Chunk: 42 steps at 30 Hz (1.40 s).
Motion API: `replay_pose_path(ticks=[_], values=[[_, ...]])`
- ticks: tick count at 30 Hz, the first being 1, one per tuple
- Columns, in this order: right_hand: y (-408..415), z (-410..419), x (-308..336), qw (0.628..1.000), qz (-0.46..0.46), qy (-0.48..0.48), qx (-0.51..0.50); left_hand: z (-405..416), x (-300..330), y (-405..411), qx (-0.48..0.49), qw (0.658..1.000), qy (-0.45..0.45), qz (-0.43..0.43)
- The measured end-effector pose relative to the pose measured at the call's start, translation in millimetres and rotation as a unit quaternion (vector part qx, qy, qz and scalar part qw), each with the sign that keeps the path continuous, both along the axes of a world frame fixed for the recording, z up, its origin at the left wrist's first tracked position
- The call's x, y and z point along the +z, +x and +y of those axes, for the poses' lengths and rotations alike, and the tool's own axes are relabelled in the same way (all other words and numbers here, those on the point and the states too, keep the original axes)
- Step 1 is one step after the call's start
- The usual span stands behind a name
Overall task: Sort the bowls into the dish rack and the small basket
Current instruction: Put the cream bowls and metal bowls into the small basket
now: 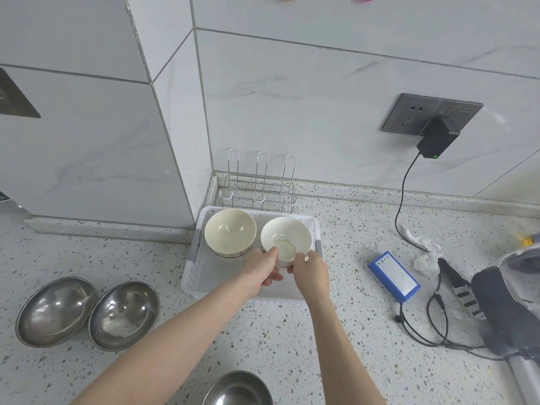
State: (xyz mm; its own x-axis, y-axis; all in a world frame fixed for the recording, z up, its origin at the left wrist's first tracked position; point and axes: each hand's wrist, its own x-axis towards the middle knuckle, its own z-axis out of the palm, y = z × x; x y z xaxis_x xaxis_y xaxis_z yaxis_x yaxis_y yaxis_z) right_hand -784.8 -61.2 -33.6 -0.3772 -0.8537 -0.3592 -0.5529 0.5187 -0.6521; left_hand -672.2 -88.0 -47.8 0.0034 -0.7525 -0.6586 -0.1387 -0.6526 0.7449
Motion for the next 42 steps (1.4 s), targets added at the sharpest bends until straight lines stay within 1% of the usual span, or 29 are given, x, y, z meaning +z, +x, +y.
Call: replay_pose_path(ticks=[5, 9, 12, 17, 21, 24, 27, 34, 38, 42], values=[[3.5, -2.1, -0.2, 1.0, -0.012, 0.008, -0.012, -1.3, 1.7, 2.4, -0.001, 1.0, 0.0, 0.008], [3.8, -1.6, -0.5, 1.0, -0.018, 0.006, -0.019, -1.4, 0.6, 2.3, 0.006, 0.999, 0.008, 0.031], [4.6, -0.5, 0.6, 0.999, -0.035, -0.001, -0.024, -2.6, 3.4, 4.1, 0.005, 0.999, 0.021, 0.046], [10.5, 10.4, 9.4, 0.997, -0.068, -0.035, -0.032, 4.7, 15.2, 16.4, -0.026, 0.995, 0.054, 0.084], [23.1, 31.0, 22.2, 0.992, -0.096, -0.056, -0.053, 24.9, 25.9, 37.3, -0.017, 0.994, 0.038, 0.097], [35.2, 47.7, 30.0, 0.99, -0.115, -0.066, -0.045, 45.0, 33.2, 66.0, -0.01, 0.994, 0.013, 0.111], [50.1, 65.7, 37.3, 0.988, -0.132, -0.079, -0.016, 67.4, 39.9, 98.8, 0.011, 0.994, -0.012, 0.108], [93.4, 96.6, 38.0, 0.985, -0.165, -0.027, 0.044, 111.6, 44.7, 175.3, 0.083, 0.988, -0.04, 0.123], [123.5, 107.8, 33.4, 0.982, -0.174, 0.005, 0.074, 130.2, 38.6, 212.4, 0.159, 0.978, -0.017, 0.136], [157.9, 117.2, 23.9, 0.98, -0.176, 0.027, 0.083, 146.1, 29.9, 250.0, 0.178, 0.976, -0.001, 0.124]])
